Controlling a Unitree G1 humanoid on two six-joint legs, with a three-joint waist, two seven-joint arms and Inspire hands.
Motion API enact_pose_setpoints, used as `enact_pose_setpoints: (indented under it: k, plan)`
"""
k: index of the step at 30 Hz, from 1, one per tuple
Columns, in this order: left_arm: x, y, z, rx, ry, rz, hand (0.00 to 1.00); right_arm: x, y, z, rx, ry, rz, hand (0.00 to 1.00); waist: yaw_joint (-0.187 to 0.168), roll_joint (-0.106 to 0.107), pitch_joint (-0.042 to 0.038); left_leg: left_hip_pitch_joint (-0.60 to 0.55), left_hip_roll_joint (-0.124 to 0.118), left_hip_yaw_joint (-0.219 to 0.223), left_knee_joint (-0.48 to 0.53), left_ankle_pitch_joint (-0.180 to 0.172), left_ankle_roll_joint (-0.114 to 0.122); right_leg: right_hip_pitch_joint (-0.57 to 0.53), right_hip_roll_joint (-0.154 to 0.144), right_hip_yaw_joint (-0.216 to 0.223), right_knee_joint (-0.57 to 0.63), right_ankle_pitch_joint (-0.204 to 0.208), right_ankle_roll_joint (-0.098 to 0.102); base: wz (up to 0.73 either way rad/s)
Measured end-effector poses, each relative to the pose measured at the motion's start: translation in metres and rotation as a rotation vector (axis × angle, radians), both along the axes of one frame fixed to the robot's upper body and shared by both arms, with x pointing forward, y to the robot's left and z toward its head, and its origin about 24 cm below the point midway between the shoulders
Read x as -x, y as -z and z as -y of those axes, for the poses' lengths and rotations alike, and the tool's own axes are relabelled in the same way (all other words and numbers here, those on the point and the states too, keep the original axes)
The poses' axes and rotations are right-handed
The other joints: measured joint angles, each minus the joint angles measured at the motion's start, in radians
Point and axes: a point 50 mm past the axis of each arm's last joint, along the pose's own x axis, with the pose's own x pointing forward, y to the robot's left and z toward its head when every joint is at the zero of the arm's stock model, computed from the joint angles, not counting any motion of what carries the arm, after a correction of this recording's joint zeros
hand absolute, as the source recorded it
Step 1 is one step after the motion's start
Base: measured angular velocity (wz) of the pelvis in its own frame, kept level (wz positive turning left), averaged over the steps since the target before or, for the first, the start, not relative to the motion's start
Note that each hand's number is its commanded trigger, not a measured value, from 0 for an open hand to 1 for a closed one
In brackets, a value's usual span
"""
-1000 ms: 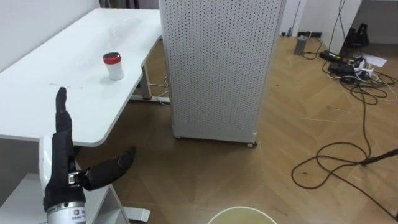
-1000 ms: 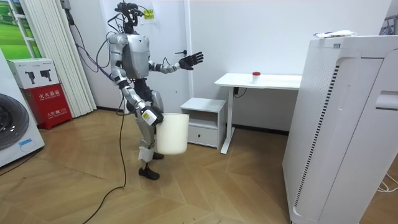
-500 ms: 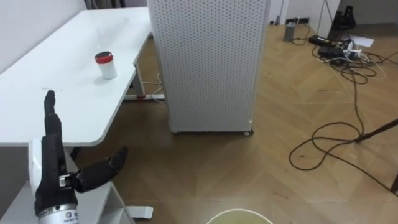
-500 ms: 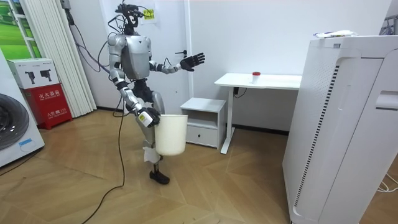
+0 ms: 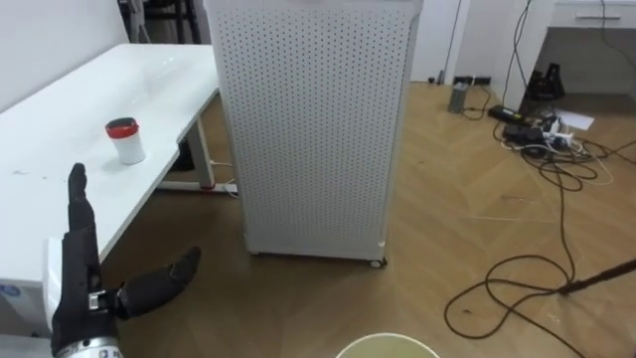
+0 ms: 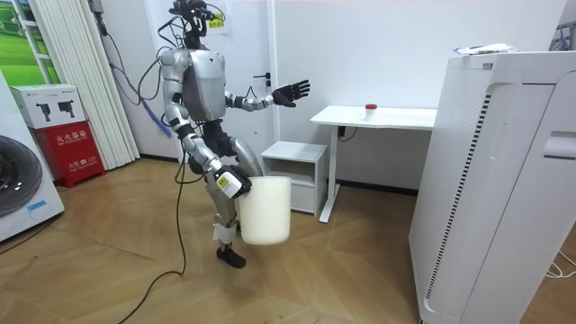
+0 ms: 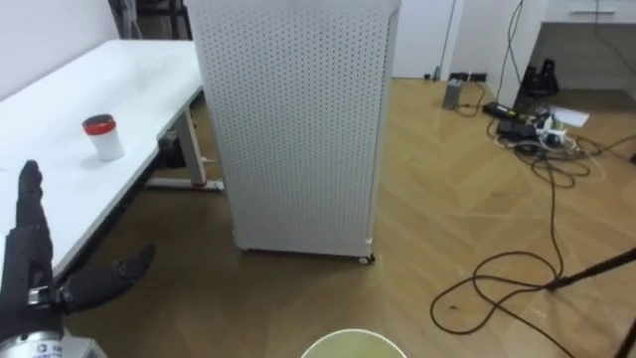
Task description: Pick garbage
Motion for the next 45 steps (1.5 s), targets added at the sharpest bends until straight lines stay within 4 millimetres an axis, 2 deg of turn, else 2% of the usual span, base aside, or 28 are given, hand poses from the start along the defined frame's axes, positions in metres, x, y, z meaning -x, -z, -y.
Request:
enact_pose_setpoints:
  k: [2, 3, 4, 5, 6, 8, 10, 13, 17, 24, 29, 34, 39, 42, 43, 45]
  plan:
    - [0.002, 0.000, -0.002, -0.008, -0.012, -0.002, 0.00, 0.001, 0.000, 0.001, 0.007, 0.008, -0.002, 1.00, -0.006, -0.006, -0.0039, 0.013, -0.014, 0.009, -0.235, 0.020, -0.016, 0.022, -0.007, -0.007, -0.040, -0.002, 0.005, 0.12]
    - [0.002, 0.000, -0.002, -0.009, -0.014, -0.001, 0.00, 0.001, 0.000, 0.002, 0.008, 0.006, -0.002, 1.00, -0.006, -0.005, -0.0044, 0.021, -0.014, 0.009, -0.278, 0.031, -0.018, 0.029, -0.006, -0.008, -0.046, -0.003, 0.007, 0.10]
    - [0.002, 0.000, -0.003, -0.021, -0.017, -0.001, 0.00, 0.001, 0.000, 0.003, 0.011, 0.006, -0.002, 1.00, -0.007, -0.004, -0.0064, 0.037, -0.018, 0.017, -0.339, 0.063, -0.018, 0.037, -0.006, -0.012, -0.054, -0.007, 0.014, 0.10]
    - [0.002, -0.001, -0.004, -0.032, -0.017, 0.002, 0.00, 0.002, 0.000, 0.002, 0.011, 0.008, -0.006, 1.00, -0.007, -0.009, -0.0103, 0.050, -0.033, 0.025, -0.364, 0.088, -0.011, 0.045, -0.010, -0.016, -0.059, -0.016, 0.025, 0.13]
    - [0.002, -0.001, -0.004, -0.032, -0.017, 0.001, 0.00, 0.003, 0.001, 0.002, 0.009, 0.005, -0.011, 1.00, -0.009, -0.016, -0.0116, 0.058, -0.037, 0.025, -0.374, 0.095, -0.008, 0.052, -0.017, -0.017, -0.067, -0.017, 0.028, 0.13]
    - [0.003, 0.000, -0.004, -0.029, -0.017, -0.005, 0.00, 0.009, 0.002, 0.002, 0.000, -0.003, -0.026, 1.00, -0.010, -0.030, -0.0159, 0.097, -0.070, 0.023, -0.409, 0.093, -0.002, 0.087, -0.035, -0.020, -0.100, -0.023, 0.047, 0.14]
    - [0.003, -0.001, -0.004, -0.029, -0.017, -0.002, 0.00, 0.012, 0.003, 0.002, -0.005, -0.011, -0.035, 1.00, -0.010, -0.034, -0.0202, 0.118, -0.086, 0.021, -0.421, 0.089, 0.004, 0.114, -0.044, -0.024, -0.121, -0.028, 0.058, 0.15]
    - [0.003, -0.002, -0.004, -0.031, -0.015, 0.006, 0.00, 0.012, 0.004, 0.000, -0.016, -0.027, -0.036, 1.00, -0.007, -0.032, -0.0217, 0.131, -0.101, 0.014, -0.427, 0.086, 0.010, 0.147, -0.052, -0.038, -0.155, -0.025, 0.070, 0.15]
    - [0.003, -0.006, -0.004, -0.033, -0.019, 0.025, 0.00, 0.011, 0.003, -0.001, -0.014, -0.034, -0.033, 1.00, -0.004, -0.028, -0.0206, 0.132, -0.113, -0.004, -0.443, 0.083, 0.015, 0.160, -0.055, -0.057, -0.175, -0.022, 0.076, 0.18]
    - [0.004, -0.015, -0.010, -0.035, -0.068, 0.079, 0.00, 0.013, 0.004, -0.001, 0.001, -0.053, -0.039, 1.00, 0.018, -0.027, -0.0205, 0.131, -0.121, -0.014, -0.476, 0.083, 0.015, 0.162, -0.056, -0.079, -0.200, -0.021, 0.078, 0.08]
    - [0.005, -0.019, -0.012, -0.036, -0.090, 0.105, 0.00, 0.014, 0.004, -0.001, -0.001, -0.053, -0.044, 1.00, 0.019, -0.026, -0.0201, 0.127, -0.130, -0.028, -0.493, 0.085, 0.016, 0.161, -0.061, -0.105, -0.208, -0.020, 0.080, 0.10]
    - [0.005, -0.019, -0.012, -0.035, -0.088, 0.104, 0.00, 0.016, 0.005, -0.002, -0.016, -0.067, -0.055, 1.00, 0.038, -0.027, -0.0199, 0.129, -0.135, -0.030, -0.500, 0.085, 0.017, 0.161, -0.064, -0.109, -0.208, -0.018, 0.084, 0.02]
    - [0.005, -0.019, -0.012, -0.034, -0.088, 0.103, 0.00, 0.017, 0.007, -0.007, -0.042, -0.084, -0.067, 1.00, 0.061, -0.033, -0.0180, 0.144, -0.136, -0.027, -0.526, 0.087, 0.019, 0.163, -0.067, -0.108, -0.208, -0.015, 0.088, 0.00]
    - [0.005, -0.025, -0.010, -0.038, -0.081, 0.131, 0.00, 0.020, 0.009, -0.012, -0.059, -0.081, -0.082, 1.00, 0.070, -0.045, -0.0184, 0.151, -0.138, -0.029, -0.533, 0.089, 0.022, 0.172, -0.069, -0.119, -0.201, -0.014, 0.090, 0.04]
    - [0.005, -0.026, -0.009, -0.040, -0.078, 0.137, 0.00, 0.021, 0.010, -0.014, -0.063, -0.079, -0.090, 1.00, 0.073, -0.046, -0.0175, 0.165, -0.136, -0.037, -0.544, 0.092, 0.024, 0.167, -0.073, -0.127, -0.174, -0.015, 0.093, 0.06]
    - [0.005, -0.026, -0.007, -0.040, -0.074, 0.134, 0.00, 0.025, 0.011, -0.013, -0.060, -0.076, -0.098, 1.00, 0.070, -0.035, -0.0152, 0.185, -0.123, -0.091, -0.548, 0.094, 0.024, 0.127, -0.086, -0.118, -0.074, -0.023, 0.141, -0.02]
